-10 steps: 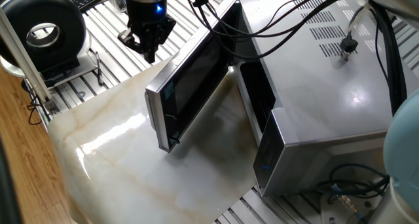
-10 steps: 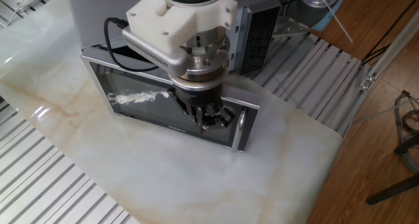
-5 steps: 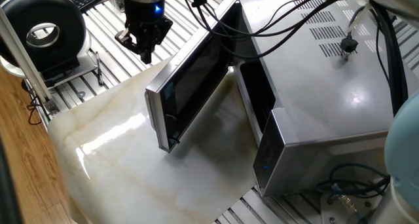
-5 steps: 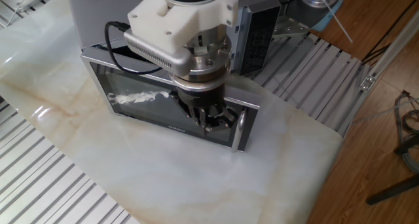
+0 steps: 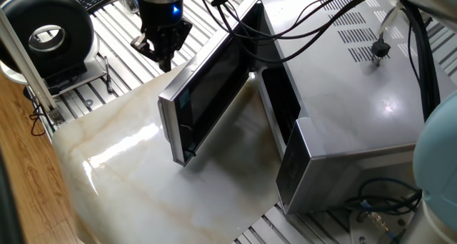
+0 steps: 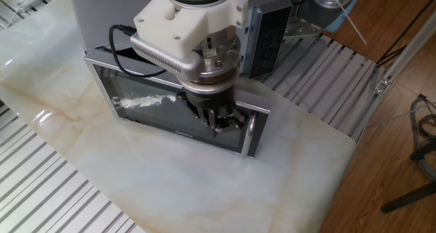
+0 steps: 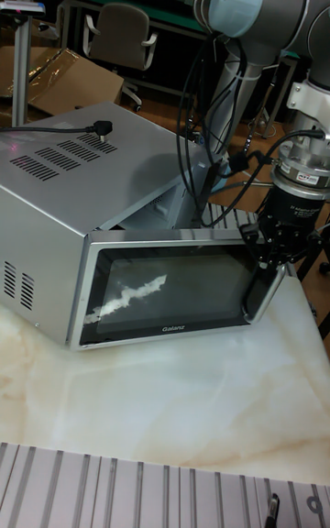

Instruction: Close the microwave door

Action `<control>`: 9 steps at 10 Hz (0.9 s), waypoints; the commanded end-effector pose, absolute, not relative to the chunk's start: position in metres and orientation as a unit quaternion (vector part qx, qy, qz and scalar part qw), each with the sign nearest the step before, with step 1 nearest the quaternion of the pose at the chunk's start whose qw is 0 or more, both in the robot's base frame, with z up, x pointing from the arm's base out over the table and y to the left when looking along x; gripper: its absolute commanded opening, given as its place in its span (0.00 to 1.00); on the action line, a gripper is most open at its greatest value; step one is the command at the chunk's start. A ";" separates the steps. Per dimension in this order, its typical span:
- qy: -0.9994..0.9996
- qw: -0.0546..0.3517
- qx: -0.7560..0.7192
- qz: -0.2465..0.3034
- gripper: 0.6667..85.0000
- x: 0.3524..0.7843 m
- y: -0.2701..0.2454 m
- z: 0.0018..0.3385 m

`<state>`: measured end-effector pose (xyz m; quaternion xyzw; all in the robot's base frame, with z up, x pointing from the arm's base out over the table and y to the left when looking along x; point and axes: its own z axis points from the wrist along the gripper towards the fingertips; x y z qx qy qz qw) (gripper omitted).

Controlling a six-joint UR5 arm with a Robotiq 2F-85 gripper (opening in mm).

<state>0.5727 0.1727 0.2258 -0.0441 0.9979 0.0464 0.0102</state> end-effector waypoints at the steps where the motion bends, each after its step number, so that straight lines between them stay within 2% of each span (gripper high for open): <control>1: 0.998 0.007 -0.052 0.042 0.00 0.571 0.170 0.227; 3: 0.998 0.009 -0.048 0.035 0.00 0.570 0.167 0.227; 6: 0.998 -0.015 -0.050 0.020 0.00 0.536 0.158 0.230; 9: 0.998 -0.006 -0.054 0.021 0.00 0.520 0.152 0.222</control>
